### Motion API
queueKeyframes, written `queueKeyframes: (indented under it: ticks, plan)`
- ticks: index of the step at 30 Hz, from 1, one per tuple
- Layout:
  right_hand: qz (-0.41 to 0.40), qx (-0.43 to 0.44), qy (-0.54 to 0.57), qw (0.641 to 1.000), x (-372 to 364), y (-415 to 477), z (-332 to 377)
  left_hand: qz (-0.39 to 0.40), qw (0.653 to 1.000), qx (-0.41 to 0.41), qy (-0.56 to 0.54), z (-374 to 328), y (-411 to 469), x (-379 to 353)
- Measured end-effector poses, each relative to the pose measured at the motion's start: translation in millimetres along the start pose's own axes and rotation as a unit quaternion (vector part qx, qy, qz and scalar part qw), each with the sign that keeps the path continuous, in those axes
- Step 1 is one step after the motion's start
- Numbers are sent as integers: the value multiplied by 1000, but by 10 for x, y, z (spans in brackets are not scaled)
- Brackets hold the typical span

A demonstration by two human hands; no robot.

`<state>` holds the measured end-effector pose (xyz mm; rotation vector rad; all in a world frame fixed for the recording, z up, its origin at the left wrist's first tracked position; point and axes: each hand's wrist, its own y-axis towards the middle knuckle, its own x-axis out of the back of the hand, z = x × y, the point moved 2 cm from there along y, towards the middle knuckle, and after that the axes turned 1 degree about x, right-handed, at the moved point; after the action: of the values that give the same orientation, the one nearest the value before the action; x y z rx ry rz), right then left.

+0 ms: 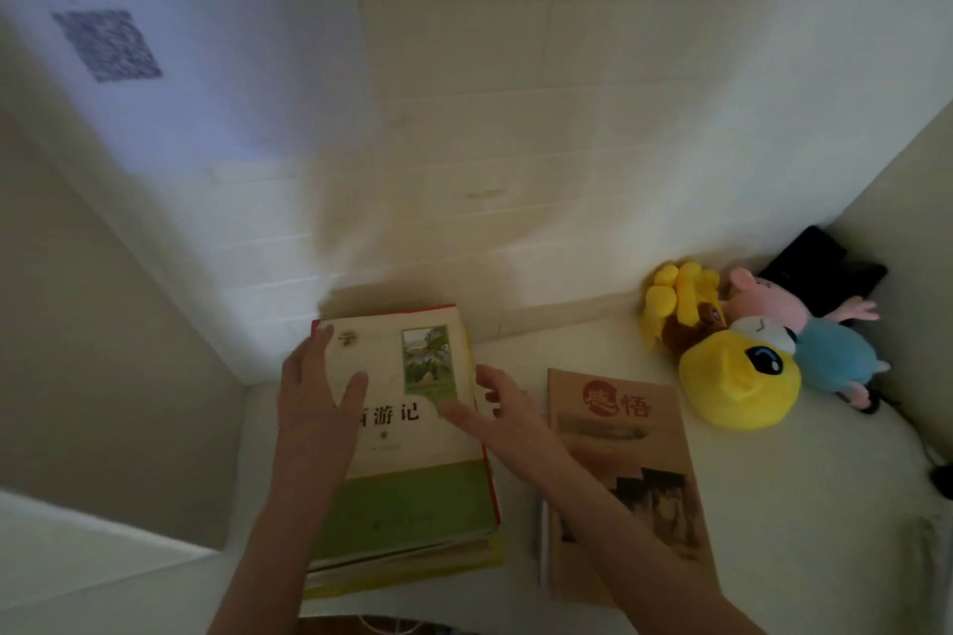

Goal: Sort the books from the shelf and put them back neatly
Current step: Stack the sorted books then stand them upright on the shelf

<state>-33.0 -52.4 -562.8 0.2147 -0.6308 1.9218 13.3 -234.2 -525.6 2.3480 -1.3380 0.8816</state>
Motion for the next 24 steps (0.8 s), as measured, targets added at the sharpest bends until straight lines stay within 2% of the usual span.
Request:
queueKeyframes:
  ticks: [3, 5, 10, 12, 18, 24]
  plan:
    - [-4, -32, -25, 999, -173, 95, 13, 70, 992, 104, -24, 255, 23, 27]
    - [-15, -40, -51, 998, -221, 126, 10, 98, 986, 122, -57, 398, -1, -30]
    - [-6, -87, -7, 996, -284, 140, -77, 81, 979, 166, -91, 535, 17, -126]
    - [-13, -80, 22, 996, -311, 183, -213, 80, 975, 181, -98, 554, 17, -155]
    - [-15, -71, 83, 994, -311, 127, -228, 73, 977, 184, -77, 556, 24, -214]
    - [6, -100, 159, 982, -191, 133, -336, 81, 985, 145, -43, 500, -53, -335]
